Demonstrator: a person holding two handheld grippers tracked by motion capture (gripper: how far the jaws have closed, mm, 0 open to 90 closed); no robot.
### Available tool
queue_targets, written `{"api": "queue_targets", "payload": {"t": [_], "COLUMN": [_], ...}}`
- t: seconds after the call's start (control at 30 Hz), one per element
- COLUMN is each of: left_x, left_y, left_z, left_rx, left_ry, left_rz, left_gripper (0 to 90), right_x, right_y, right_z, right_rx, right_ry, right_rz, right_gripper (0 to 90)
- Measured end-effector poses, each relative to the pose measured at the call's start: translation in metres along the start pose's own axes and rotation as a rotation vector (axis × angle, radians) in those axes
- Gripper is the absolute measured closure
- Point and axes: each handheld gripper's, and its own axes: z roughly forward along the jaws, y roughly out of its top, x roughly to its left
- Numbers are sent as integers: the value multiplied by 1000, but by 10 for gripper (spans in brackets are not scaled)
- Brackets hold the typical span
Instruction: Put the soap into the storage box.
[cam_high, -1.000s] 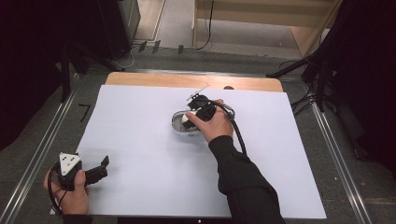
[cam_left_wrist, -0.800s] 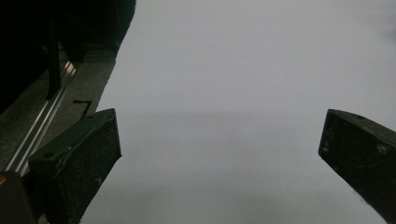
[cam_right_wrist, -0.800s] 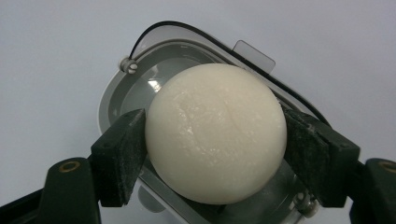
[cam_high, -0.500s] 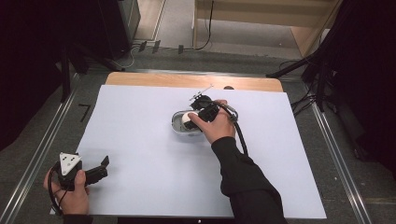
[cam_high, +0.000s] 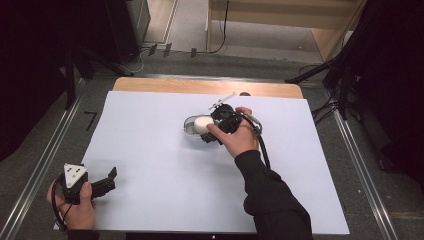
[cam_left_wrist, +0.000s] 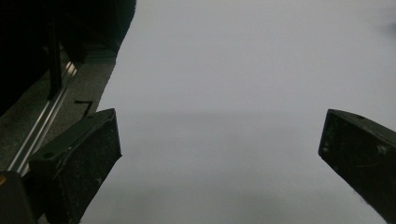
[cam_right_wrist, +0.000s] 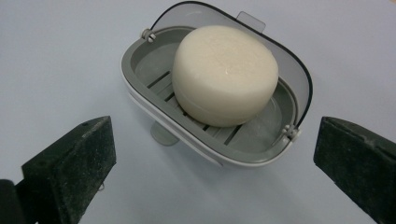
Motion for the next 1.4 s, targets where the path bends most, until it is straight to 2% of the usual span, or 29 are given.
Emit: {"api": "queue_targets", "payload": {"t": [0.17, 0.37, 0.57, 0.9, 1.4], "left_x": [0, 0, 0, -1, -1], "left_y": [0, 0, 0, 0, 0], "left_z": [0, 0, 0, 0, 0], "left_rx": [-1, -1, -1, -1, -2], "left_ry": [-1, 0, -1, 2, 3], "left_rz": [2, 3, 4, 8, 7], "left_gripper": [0, 0, 0, 0, 0], "right_x": [-4, -9, -15, -25, -35], "right_y": [-9, -22, -32, -55, -77], "right_z": [-7, -16, -22, -28, -41], "right_rx": [-19, -41, -58, -55, -73], "right_ry": [6, -15, -13, -30, -55], "right_rz": [12, 7, 23, 36, 53], "right_gripper": [0, 0, 0, 0, 0]}}
